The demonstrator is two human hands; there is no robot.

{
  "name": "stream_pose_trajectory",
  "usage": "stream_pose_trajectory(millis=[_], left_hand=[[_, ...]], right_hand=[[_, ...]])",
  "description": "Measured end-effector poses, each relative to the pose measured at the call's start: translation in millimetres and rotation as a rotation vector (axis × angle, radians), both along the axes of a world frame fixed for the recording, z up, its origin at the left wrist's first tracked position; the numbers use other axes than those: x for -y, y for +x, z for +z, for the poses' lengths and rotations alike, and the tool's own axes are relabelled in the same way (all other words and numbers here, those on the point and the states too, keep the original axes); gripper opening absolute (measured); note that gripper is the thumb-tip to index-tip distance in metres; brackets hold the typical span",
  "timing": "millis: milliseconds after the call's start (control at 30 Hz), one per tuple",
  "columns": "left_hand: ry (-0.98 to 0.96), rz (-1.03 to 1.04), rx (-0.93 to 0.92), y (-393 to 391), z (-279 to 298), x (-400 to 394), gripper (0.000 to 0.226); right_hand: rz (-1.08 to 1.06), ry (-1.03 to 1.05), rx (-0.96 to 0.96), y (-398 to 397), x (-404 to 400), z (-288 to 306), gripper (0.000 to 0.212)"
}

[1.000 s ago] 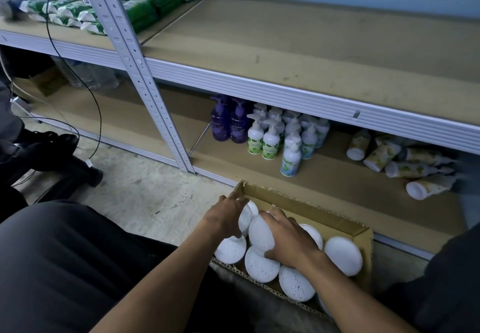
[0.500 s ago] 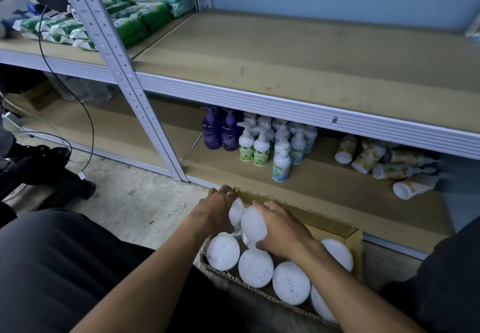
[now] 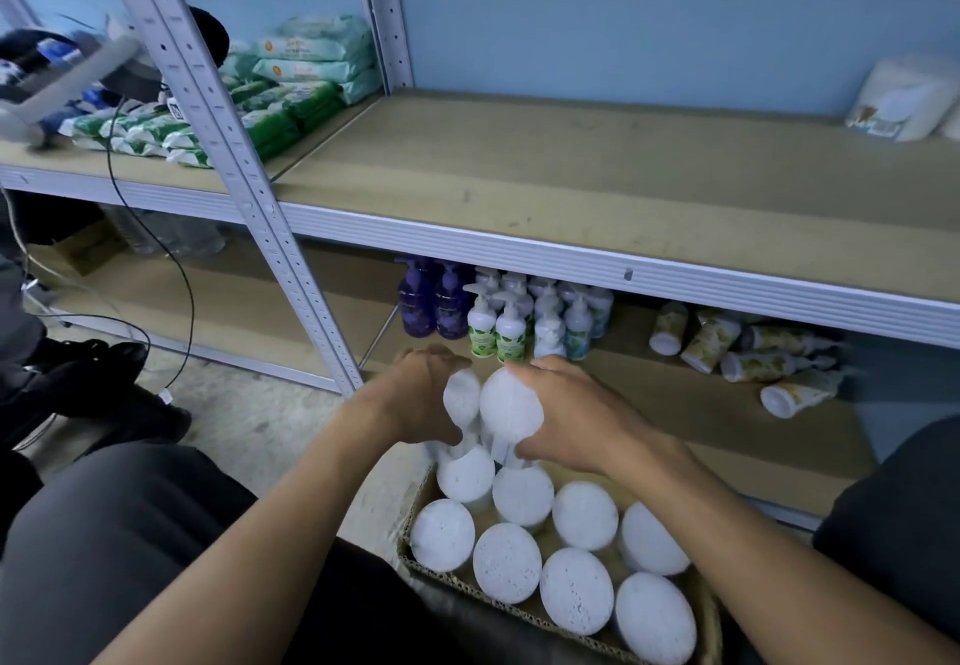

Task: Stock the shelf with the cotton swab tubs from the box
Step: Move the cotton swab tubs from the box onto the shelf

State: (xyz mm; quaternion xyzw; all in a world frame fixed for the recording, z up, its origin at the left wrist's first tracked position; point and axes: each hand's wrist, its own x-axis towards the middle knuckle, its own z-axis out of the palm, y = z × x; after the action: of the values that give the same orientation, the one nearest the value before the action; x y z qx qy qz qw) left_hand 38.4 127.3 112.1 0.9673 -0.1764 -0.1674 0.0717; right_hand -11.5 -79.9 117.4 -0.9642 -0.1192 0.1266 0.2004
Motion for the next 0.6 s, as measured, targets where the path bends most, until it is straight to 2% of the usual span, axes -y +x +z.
stream_pose_trajectory(millis=[133, 200, 367, 500, 600], left_hand=[[0.002, -0.037, 0.052, -1, 47, 4, 0.079], [0.035, -0.074, 0.066, -1, 74, 8, 0.067], [0.04, -0.11, 0.1, 1, 145, 21, 0.055], [0.06, -0.144, 0.226, 6, 200, 45, 0.08], [0.061, -0.197, 0.267, 14, 232, 74, 0.079]], right_hand=[[0.002, -0.007, 0.032, -3, 6, 37, 0.075], [-0.005, -0.002, 0.041, -4, 11, 57, 0.075], [-0.051, 0.007, 0.121, -9, 30, 119, 0.079], [-0.121, -0.027, 0.191, -9, 54, 172, 0.079], [-0.145, -0.099, 0.253, -4, 77, 203, 0.08]])
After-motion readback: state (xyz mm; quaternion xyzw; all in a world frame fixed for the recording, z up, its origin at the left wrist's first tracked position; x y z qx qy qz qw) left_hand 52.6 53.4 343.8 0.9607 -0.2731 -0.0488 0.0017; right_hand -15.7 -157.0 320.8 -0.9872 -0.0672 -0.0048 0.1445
